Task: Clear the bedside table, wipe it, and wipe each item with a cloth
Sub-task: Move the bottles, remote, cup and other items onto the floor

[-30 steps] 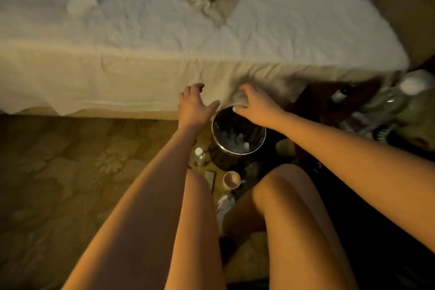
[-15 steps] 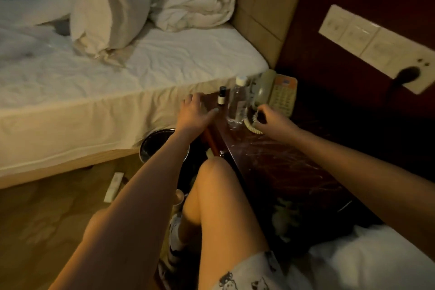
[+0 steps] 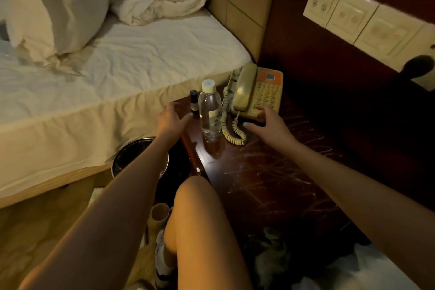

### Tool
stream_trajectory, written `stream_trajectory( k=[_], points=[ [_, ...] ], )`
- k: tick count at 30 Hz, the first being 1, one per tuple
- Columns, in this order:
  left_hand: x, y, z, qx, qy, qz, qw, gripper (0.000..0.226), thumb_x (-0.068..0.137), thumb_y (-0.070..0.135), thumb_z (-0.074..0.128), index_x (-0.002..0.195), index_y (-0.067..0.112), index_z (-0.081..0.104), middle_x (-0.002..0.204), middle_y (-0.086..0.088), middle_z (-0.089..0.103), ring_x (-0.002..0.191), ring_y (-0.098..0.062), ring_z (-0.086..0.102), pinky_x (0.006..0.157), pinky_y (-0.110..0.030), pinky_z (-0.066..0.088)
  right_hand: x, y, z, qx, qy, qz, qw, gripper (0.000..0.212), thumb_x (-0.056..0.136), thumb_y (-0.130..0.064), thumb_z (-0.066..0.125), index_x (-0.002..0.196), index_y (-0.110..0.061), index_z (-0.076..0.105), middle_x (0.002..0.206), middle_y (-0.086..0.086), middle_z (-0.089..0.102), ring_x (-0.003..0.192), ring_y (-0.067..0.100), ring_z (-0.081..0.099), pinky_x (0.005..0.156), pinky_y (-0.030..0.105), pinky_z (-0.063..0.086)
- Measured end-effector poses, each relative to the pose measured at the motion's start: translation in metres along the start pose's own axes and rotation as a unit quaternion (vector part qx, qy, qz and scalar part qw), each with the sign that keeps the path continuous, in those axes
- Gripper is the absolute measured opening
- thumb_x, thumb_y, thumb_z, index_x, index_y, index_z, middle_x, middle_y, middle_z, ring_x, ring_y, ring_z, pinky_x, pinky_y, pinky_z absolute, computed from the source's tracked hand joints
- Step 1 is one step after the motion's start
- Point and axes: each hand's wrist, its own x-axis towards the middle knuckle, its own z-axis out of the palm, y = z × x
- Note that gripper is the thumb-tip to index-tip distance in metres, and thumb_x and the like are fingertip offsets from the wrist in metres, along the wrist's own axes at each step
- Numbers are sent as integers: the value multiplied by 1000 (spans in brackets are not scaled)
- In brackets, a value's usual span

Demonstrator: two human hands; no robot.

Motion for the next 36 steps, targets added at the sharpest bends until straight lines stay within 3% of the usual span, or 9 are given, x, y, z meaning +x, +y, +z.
stream_trajectory(
  k=[3,12,15,18,20,23,26,29,36],
  points=[
    [27,-10,10,6,-13,2,1000,56,84,30,72,130,8,50,127,-13,56,118,-29,51,100,-45,43,18,1,13,43,13,-6,999,67,82,-37,73,136,-15,42,131,4,49,114,12,47,89,27,39],
    [75,-35,36,43,-55,36,997,63,80,34,75,137,20,51,131,-9,51,126,-28,40,107,-41,37,54,-10,63,112,-91,-63,988,75,73,-28,81,137,-22,42,128,-5,53,117,5,50,97,23,43],
    [85,-39,42,36,-53,53,997,57,79,35,76,131,19,58,125,-5,56,122,-24,41,102,-25,35,61,-20,73,143,-96,-73,982,67,73,-24,82,128,-31,45,114,-17,58,101,-13,55,81,8,46],
    [92,-42,48,-3,-56,42,998,48,81,24,76,126,12,62,117,1,54,107,-11,41,81,1,27,66,-27,81,168,-99,-71,978,68,73,-15,81,127,-31,43,108,-20,58,93,-22,54,72,2,44],
    [90,-42,48,-16,-59,37,997,47,80,24,76,123,12,63,113,3,57,106,-9,45,83,-2,32,66,-26,84,173,-92,-68,978,67,72,-14,82,126,-29,44,108,-19,59,93,-21,54,72,2,44],
    [83,-44,42,-31,-58,32,997,51,73,40,76,118,18,65,103,2,66,108,-20,59,87,-23,49,65,-27,83,176,-92,-60,978,65,72,-16,82,124,-31,45,107,-19,60,92,-21,54,71,2,45],
    [68,-45,28,-36,-60,43,997,42,77,31,78,113,14,66,89,8,62,97,-18,60,82,-21,47,63,-30,83,184,-86,-49,978,66,71,-17,82,124,-35,45,111,-15,63,97,-11,59,79,13,48],
    [51,-46,3,-34,-44,50,997,47,72,42,78,113,20,67,98,5,64,108,-27,55,90,-37,46,56,-35,86,183,-63,-42,980,65,70,-15,82,125,-27,49,113,-7,65,102,4,61,87,29,52],
    [-4,-41,-84,-47,8,28,998,37,81,26,77,114,16,66,97,5,58,105,-18,52,84,-30,37,20,-66,90,120,-13,-20,992,53,71,-22,82,113,-20,49,107,-4,62,98,14,61,86,40,54]
  ],
)
